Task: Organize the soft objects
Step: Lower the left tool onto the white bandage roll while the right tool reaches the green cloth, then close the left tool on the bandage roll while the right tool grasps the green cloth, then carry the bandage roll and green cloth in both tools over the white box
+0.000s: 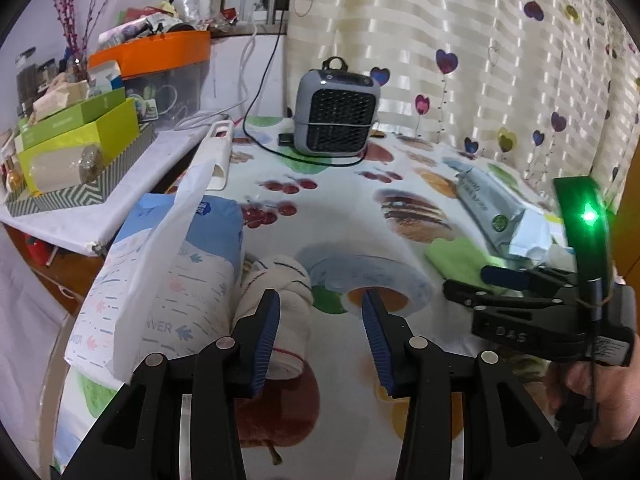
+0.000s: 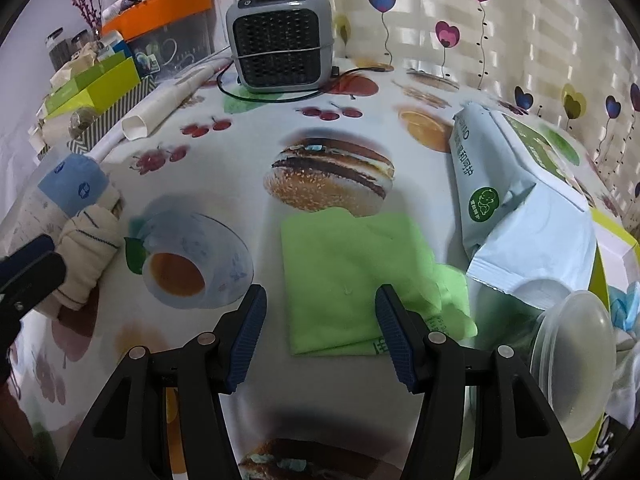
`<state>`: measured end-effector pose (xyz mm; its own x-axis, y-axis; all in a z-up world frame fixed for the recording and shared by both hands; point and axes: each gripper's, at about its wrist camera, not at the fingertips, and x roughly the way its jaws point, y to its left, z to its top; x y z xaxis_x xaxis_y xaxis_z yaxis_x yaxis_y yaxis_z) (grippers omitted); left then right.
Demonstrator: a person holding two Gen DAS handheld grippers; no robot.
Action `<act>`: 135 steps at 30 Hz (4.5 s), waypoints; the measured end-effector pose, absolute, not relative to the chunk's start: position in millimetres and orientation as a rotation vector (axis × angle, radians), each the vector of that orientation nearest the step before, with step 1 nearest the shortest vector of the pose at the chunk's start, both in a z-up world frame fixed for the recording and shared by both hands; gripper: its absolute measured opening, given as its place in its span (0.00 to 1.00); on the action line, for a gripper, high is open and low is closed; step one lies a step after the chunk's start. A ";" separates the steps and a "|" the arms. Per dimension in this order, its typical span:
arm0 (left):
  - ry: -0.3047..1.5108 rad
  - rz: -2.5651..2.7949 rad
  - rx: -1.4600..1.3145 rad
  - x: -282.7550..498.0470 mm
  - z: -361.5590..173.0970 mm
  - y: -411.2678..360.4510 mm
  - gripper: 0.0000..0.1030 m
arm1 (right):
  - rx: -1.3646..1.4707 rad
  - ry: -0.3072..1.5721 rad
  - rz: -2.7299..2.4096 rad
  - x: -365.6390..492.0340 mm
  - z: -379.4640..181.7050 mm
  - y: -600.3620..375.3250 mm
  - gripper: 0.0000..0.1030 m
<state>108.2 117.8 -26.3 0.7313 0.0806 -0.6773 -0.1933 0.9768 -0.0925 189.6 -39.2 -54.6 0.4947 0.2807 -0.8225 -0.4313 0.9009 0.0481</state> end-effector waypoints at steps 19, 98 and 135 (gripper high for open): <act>0.763 0.091 -0.137 109.2 -30.3 110.4 0.53 | -0.095 0.976 0.565 172.6 -51.5 -37.8 0.05; 0.604 -0.066 -0.111 53.2 47.2 10.0 0.43 | 0.054 0.613 0.597 66.4 73.0 -133.4 0.05; 0.582 -0.243 -0.071 84.5 63.2 -66.5 0.43 | 0.114 0.553 0.408 69.7 88.4 -223.5 0.05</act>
<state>84.5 -66.5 63.2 0.8080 -0.2466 -0.5351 0.2069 0.9691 -0.1342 69.7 -223.5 88.4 0.7733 0.4062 -0.4869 -0.3456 0.9138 0.2133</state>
